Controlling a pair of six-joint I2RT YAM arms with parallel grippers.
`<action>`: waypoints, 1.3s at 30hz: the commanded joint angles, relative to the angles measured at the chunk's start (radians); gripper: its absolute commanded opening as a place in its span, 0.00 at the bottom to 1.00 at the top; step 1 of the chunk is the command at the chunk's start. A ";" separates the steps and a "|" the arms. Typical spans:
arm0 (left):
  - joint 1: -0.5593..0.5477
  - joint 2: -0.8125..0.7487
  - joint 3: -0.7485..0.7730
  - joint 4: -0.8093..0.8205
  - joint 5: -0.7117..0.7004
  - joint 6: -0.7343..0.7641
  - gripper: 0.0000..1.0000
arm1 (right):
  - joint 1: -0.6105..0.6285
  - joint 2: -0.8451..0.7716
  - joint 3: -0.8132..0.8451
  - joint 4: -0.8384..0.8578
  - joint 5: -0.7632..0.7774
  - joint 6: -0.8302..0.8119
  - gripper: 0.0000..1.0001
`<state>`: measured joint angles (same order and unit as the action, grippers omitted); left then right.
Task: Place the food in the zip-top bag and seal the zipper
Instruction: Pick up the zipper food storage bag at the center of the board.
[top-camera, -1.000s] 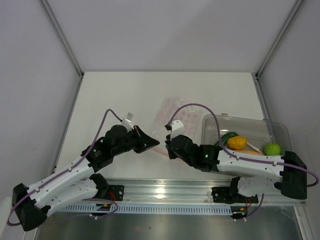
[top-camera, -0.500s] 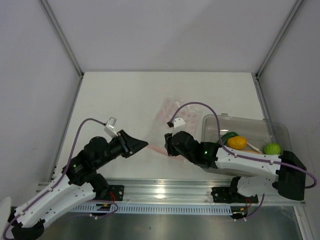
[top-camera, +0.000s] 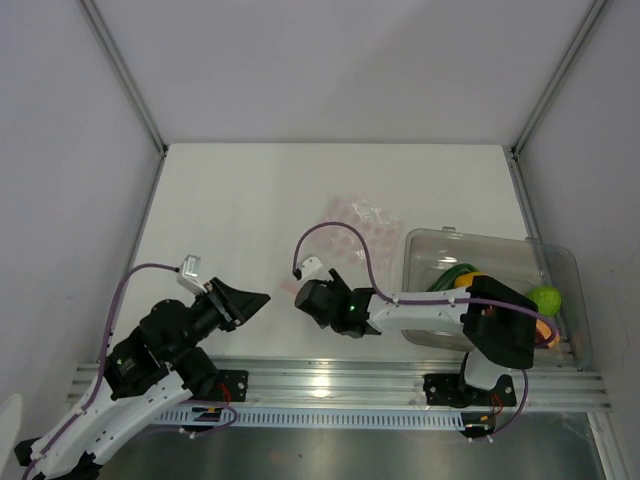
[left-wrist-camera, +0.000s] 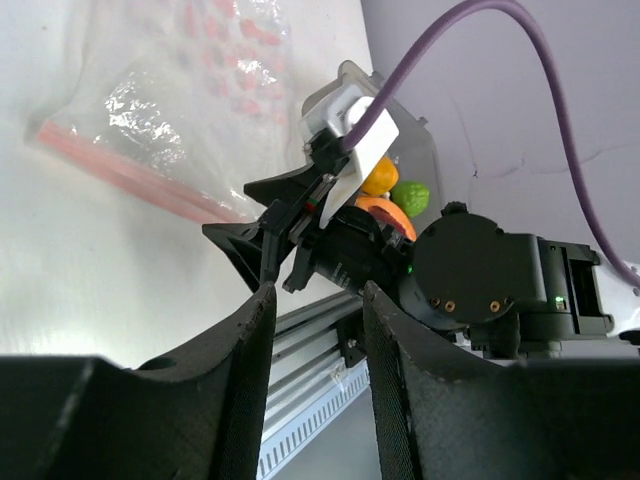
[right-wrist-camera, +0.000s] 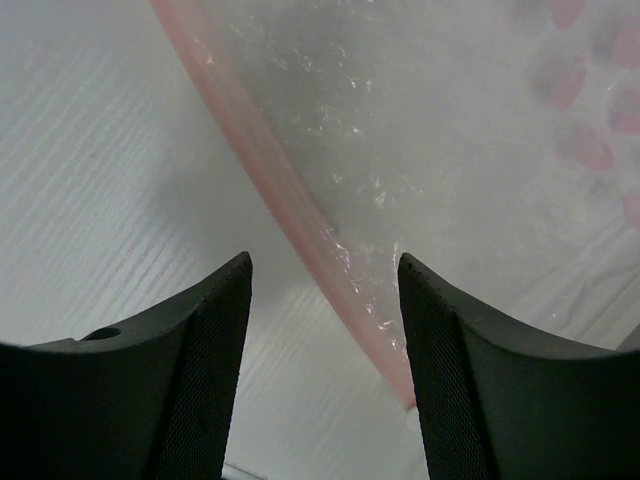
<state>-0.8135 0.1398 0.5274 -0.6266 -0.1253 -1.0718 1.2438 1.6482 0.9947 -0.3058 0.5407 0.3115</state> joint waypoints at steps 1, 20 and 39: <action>-0.006 -0.008 0.028 -0.018 0.006 0.027 0.43 | 0.037 0.059 0.087 -0.036 0.137 -0.071 0.63; -0.006 -0.063 0.005 -0.055 -0.005 0.021 0.46 | 0.080 0.343 0.151 -0.001 0.545 -0.126 0.59; -0.006 -0.054 -0.013 -0.044 0.001 0.021 0.46 | 0.075 0.311 0.196 -0.024 0.507 -0.153 0.53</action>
<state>-0.8135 0.0822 0.5213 -0.6868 -0.1276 -1.0714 1.3136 2.0079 1.1549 -0.3260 1.0309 0.1303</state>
